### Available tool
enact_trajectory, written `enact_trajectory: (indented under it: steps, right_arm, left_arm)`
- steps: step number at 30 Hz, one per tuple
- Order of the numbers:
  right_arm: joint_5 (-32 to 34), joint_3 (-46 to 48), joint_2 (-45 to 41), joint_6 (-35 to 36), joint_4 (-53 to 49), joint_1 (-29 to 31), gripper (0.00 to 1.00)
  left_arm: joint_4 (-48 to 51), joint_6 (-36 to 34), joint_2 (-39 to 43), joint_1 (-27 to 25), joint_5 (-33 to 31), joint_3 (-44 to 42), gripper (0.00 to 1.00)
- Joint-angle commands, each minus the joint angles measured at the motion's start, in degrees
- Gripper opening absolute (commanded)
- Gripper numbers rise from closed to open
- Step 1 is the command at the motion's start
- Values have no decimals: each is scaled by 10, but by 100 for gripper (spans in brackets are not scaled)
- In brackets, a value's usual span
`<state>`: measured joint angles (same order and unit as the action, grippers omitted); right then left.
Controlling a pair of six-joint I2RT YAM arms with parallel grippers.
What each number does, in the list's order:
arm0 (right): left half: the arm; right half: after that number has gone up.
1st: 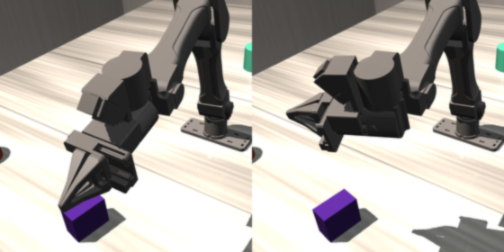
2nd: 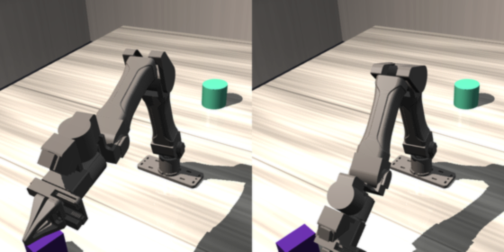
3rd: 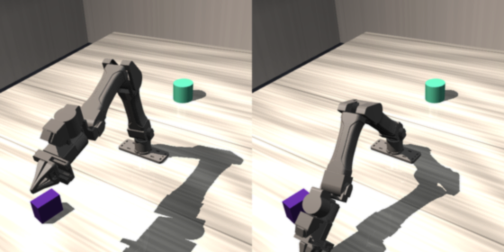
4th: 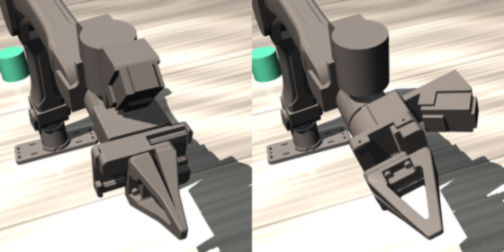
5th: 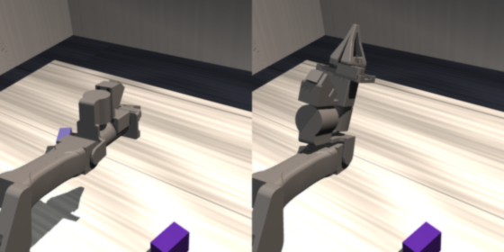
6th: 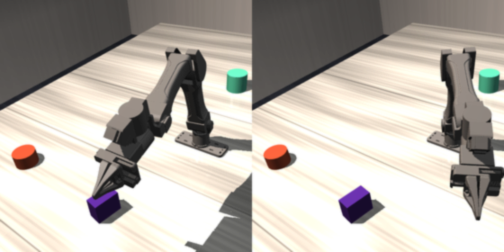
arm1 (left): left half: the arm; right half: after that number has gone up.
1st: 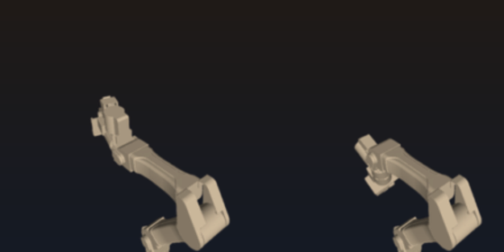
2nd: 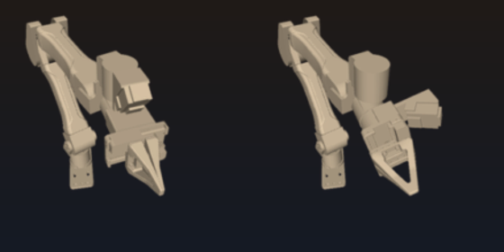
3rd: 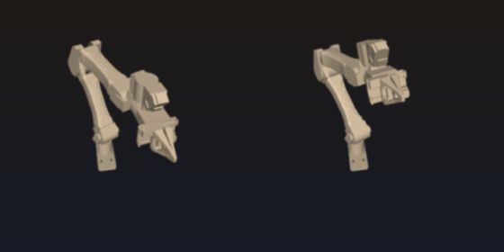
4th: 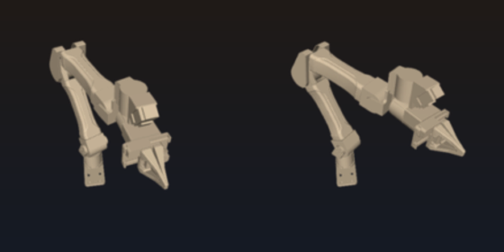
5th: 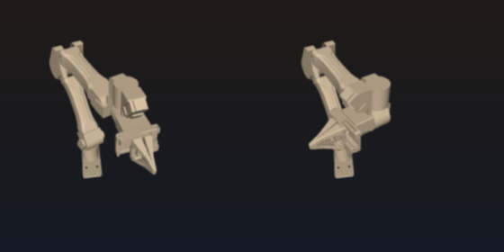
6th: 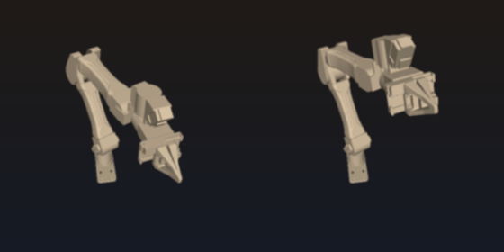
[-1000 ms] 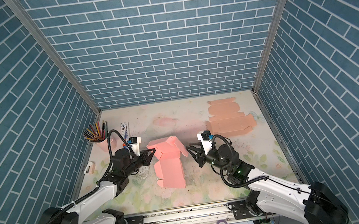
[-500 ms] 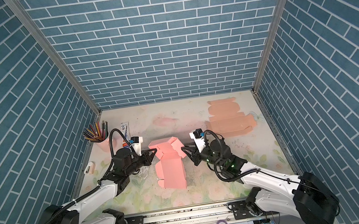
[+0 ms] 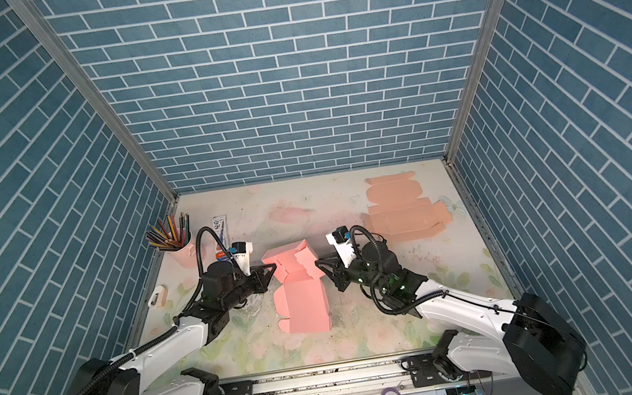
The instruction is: Fold the paper box
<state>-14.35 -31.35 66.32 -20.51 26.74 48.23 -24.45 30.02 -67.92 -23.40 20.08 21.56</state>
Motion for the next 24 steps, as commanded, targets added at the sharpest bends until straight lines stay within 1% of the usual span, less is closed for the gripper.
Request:
enact_trajectory:
  steps: [1,6,13,16,22,24]
  right_arm:
    - [45,-35,19,13,-37,17,27]
    - [111,-75,53,23,-88,44,29]
    - [223,-126,100,22,-165,75,31]
    - [252,-144,118,21,-184,84,34]
    - [355,-184,146,31,-231,114,32]
    - [404,-203,158,35,-259,124,31]
  left_arm:
    - [13,3,7,-22,-43,17,5]
    - [4,32,4,-35,-77,6,5]
    - [-1,56,11,-57,-117,1,5]
    - [-1,61,10,-67,-130,2,5]
    - [1,81,8,-89,-165,4,5]
    - [-2,95,6,-95,-176,3,5]
